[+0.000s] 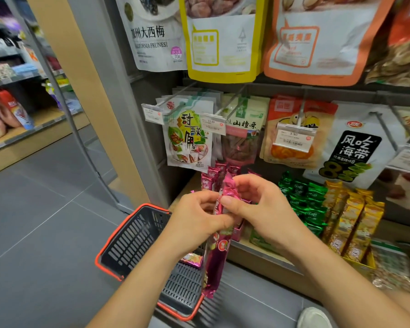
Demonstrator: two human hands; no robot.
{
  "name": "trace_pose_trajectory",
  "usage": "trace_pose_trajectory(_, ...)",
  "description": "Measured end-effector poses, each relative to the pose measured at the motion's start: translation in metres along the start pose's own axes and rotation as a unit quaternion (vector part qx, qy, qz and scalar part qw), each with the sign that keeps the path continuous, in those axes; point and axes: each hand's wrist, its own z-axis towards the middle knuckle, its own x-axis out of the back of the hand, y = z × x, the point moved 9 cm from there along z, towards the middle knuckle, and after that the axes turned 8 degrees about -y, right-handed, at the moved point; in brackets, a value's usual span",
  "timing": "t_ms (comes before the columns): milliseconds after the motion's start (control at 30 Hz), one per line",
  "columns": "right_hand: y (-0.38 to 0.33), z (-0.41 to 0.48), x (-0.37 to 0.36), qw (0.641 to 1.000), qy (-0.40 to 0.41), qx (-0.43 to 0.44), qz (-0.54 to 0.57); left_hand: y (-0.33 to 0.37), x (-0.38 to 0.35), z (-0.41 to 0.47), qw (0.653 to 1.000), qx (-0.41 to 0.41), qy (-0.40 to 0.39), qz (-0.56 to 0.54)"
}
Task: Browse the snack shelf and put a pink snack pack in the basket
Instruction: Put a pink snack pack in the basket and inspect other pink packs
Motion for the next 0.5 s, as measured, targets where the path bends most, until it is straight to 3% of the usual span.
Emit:
trace_pose_trajectory(167,-0.008,-0.003,0.034,0.99,0.101,0.022,0.098,-0.017,-0.009,0.002,0.998,0.046,-0.03,-0.035)
trace_pose_trajectory(500,0.003,-0.012,0.056,0.963,0.13,-0.005,0.238,-0.025,0.011,-0.013,0.99,0.106,-0.095,0.002)
